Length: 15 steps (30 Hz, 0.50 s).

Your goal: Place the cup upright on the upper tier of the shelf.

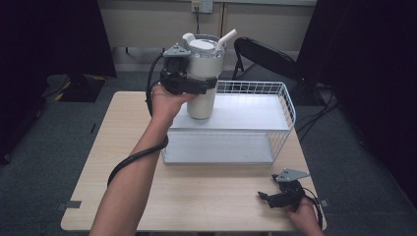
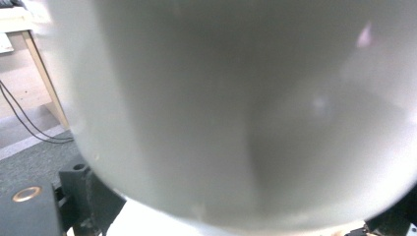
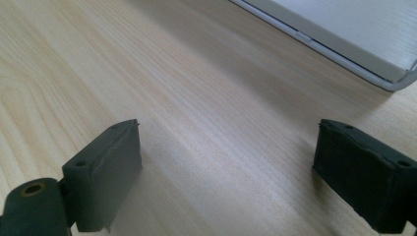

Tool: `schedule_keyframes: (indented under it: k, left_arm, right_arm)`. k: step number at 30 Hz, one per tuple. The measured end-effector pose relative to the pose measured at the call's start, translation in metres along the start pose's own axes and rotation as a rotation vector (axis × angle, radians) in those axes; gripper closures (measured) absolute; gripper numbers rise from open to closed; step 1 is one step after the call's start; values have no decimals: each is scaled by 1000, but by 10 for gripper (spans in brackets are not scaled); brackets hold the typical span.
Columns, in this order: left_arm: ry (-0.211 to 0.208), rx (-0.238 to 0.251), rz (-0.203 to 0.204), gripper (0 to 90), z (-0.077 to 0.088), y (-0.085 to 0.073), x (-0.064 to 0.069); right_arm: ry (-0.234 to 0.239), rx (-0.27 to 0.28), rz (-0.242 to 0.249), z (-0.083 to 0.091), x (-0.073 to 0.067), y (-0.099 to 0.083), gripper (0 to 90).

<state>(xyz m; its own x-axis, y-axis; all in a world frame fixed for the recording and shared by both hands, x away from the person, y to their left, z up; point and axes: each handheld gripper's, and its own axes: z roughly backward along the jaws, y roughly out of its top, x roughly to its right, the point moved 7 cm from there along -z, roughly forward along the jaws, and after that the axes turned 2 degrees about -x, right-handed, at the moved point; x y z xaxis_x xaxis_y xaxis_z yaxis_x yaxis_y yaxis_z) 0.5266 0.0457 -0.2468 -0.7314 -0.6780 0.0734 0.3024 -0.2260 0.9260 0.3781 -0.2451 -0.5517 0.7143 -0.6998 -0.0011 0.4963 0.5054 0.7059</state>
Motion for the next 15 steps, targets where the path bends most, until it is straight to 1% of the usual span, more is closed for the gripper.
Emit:
schedule_keyframes:
  k: [3, 8, 15]
  left_arm:
    - [5, 5, -7, 92, -3, 0, 0]
    - [14, 14, -1, 92, -7, 1, -2]
    - [30, 17, -4, 92, -12, 1, -4]
  right_arm:
    - [0, 0, 0, 0, 0, 0, 101]
    - [0, 0, 0, 0, 0, 0, 101]
    - [0, 0, 0, 0, 0, 0, 101]
